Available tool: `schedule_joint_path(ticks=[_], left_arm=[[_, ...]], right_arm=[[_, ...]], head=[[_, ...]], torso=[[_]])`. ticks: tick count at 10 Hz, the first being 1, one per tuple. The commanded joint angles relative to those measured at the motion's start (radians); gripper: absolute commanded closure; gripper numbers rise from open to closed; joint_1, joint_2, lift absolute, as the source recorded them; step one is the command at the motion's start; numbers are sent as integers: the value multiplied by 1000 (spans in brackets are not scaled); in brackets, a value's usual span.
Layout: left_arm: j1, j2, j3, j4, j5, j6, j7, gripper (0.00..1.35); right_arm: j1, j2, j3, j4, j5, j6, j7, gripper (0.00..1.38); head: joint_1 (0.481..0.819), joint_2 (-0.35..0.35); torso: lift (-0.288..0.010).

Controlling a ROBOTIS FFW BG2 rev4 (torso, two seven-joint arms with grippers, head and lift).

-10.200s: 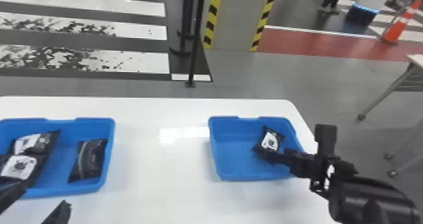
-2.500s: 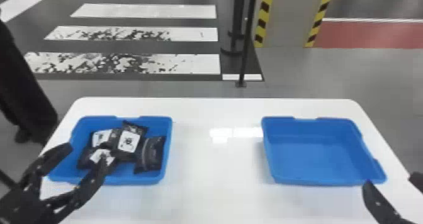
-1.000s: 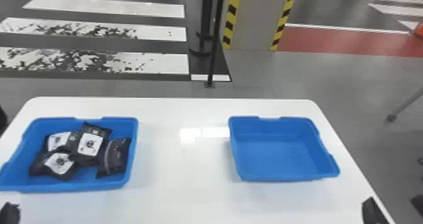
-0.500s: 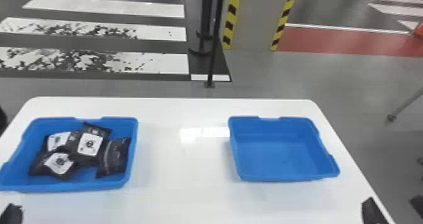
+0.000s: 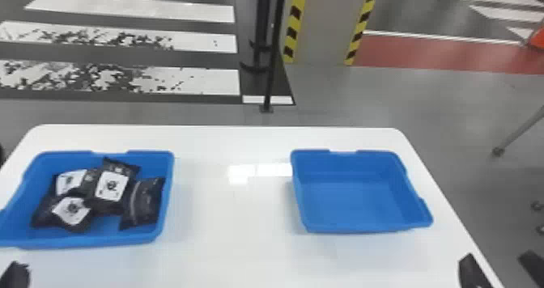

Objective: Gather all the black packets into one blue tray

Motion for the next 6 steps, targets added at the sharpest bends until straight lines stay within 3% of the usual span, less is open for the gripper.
schedule_joint_path(ticks=[1, 6], left_arm=[[0, -2, -1, 0, 0, 1, 0, 285], [0, 0, -3, 0, -2, 8, -2, 283]], right_arm=[[0, 2, 2, -1, 0, 9, 0, 186], [0, 2, 6, 4, -10, 9, -1, 186]], head=[[695, -169], [695, -168]], torso=[[-110], [-110]])
